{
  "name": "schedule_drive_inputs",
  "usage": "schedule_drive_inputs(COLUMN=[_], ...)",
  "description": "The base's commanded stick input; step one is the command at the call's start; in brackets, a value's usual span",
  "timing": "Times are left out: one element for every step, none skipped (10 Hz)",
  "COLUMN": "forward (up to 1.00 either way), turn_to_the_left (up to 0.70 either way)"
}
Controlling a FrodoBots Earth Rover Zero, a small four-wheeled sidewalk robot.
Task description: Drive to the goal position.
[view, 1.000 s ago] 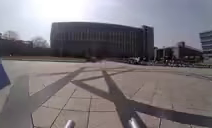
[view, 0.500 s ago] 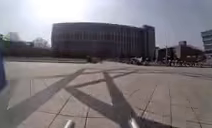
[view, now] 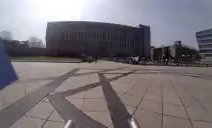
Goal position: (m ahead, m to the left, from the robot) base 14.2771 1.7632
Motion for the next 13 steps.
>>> schedule_drive_inputs(forward=[1.0, 1.0, 1.0, 1.0, 1.0, 1.0, 1.0, 1.0, 1.0, 1.0, 1.0, 1.0, 1.0], turn_to_the_left=[-0.27, -0.27, 0.0, 0.0, 0.0, 0.0, 0.0, 0.0, 0.0, 0.0, 0.0, 0.0, 0.0])
